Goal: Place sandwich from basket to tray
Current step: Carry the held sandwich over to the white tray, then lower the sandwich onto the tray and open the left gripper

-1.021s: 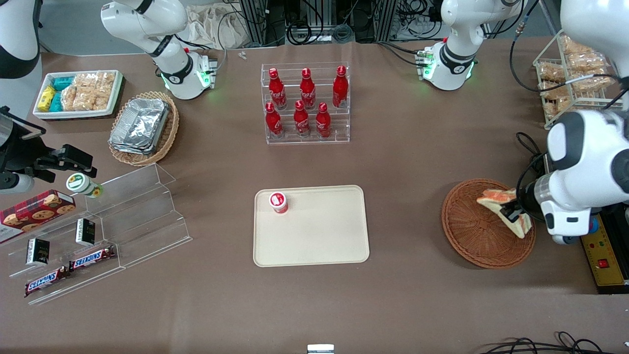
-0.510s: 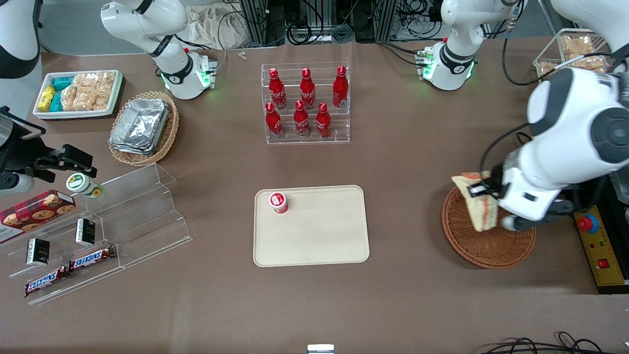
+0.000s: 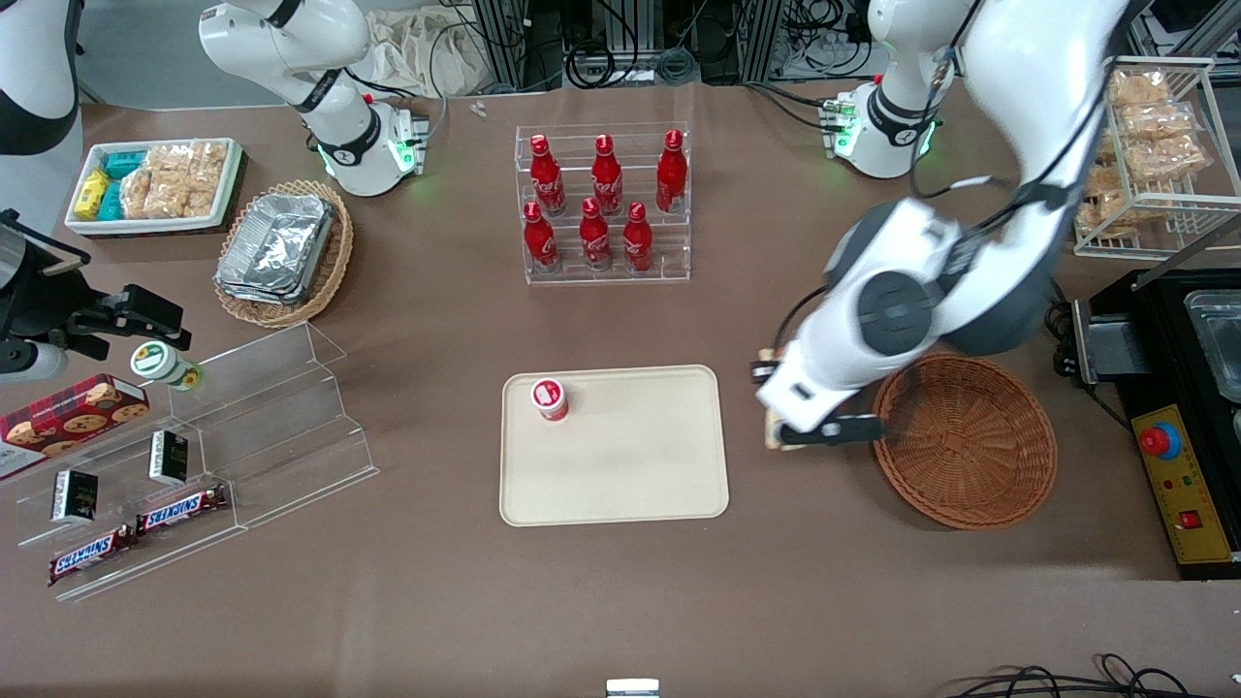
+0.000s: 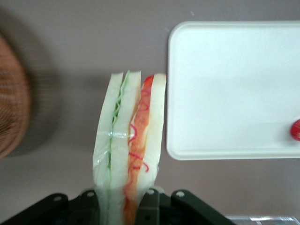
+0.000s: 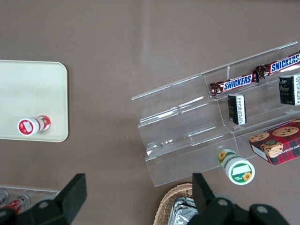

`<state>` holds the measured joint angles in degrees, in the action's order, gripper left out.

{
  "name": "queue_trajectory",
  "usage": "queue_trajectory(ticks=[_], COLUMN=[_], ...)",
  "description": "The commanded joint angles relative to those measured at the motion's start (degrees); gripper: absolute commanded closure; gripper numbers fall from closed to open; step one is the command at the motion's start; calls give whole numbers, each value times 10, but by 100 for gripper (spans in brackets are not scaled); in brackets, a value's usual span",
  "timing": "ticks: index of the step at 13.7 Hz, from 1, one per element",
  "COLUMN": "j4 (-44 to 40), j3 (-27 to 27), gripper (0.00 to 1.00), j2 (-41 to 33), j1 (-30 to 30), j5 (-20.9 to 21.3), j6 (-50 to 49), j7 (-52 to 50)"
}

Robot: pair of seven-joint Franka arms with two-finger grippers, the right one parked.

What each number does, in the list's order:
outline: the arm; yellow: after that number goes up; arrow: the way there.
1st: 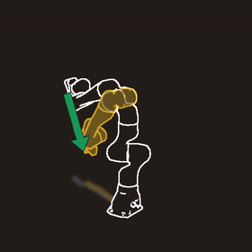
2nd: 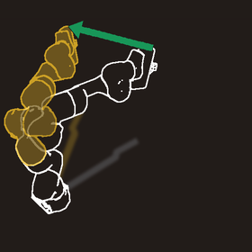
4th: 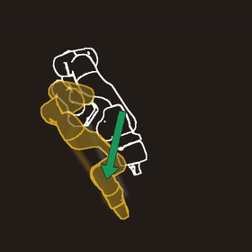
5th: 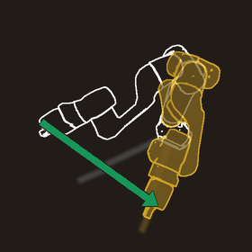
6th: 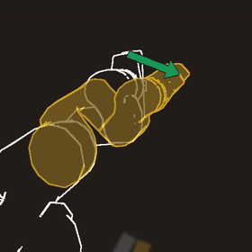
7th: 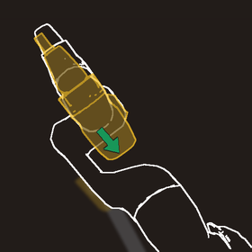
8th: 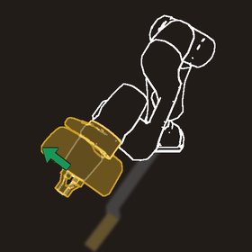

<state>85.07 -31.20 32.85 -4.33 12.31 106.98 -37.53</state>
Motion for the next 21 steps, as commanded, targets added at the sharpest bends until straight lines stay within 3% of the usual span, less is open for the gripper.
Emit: queue_trajectory(ticks=[1, 4, 10, 11, 12, 13, 14, 18, 21], j4=[-28, -49, -111, -115, -116, -118, -118, -130, -141], j3=[0, 1, 54, 54, 53, 54, 54, 55, 71], gripper=[100, 100, 100, 86, 56, 15, 0, 0, 0], j2=[79, 127, 201, 201, 201, 201, 200, 190, 144], j1=[-47, -66, -130, -130, -126, -125, -125, -123, -123], j5=[58, 68, 88, 86, 83, 85, 86, 86, 93], j6=[45, 96, 140, 140, 141, 141, 141, 140, 15], j7=[-53, -59, -83, -85, -86, -79, -83, -121, -115])
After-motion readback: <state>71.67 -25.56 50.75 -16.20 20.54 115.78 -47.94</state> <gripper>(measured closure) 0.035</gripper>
